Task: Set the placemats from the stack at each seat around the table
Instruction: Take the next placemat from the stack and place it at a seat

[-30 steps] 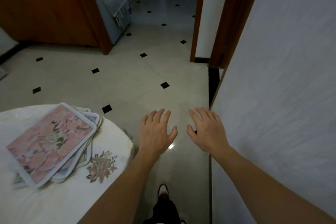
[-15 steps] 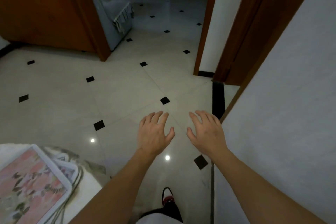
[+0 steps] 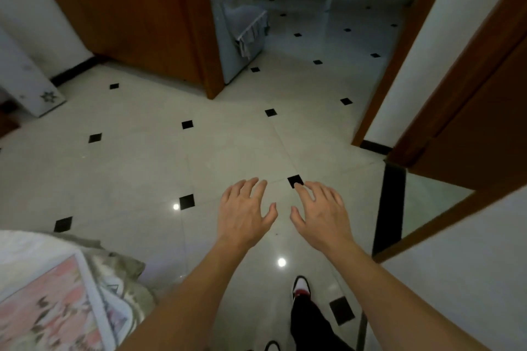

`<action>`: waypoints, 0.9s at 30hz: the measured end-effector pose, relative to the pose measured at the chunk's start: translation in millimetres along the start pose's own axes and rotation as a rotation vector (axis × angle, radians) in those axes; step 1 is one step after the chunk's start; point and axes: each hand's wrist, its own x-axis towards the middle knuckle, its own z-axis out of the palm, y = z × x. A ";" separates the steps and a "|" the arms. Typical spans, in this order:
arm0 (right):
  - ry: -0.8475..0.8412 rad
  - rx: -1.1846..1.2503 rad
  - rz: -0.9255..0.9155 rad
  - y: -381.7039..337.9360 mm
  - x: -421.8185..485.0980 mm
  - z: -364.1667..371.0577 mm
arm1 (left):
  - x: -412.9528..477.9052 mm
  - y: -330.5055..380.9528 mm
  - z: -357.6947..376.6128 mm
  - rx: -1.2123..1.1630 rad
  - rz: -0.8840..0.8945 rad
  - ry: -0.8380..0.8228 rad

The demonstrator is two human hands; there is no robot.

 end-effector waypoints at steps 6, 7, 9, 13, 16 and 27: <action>-0.051 0.066 -0.148 -19.6 86.6 33.5 | 41.5 -46.6 12.8 0.048 -0.169 0.046; -0.055 0.074 -0.182 -21.5 102.7 39.0 | 51.0 -54.6 15.0 0.057 -0.200 0.053; -0.062 0.085 -0.248 -22.6 138.2 49.7 | 73.5 -68.4 17.3 0.077 -0.269 0.063; -0.098 0.125 -0.364 -31.8 208.1 66.7 | 110.2 -92.0 15.6 0.123 -0.406 0.081; -0.098 0.147 -0.497 -49.4 247.9 77.9 | 124.5 -110.5 9.0 0.146 -0.536 0.102; -0.199 0.271 -0.899 -170.6 309.6 116.4 | 87.8 -177.4 -13.5 0.253 -0.919 0.169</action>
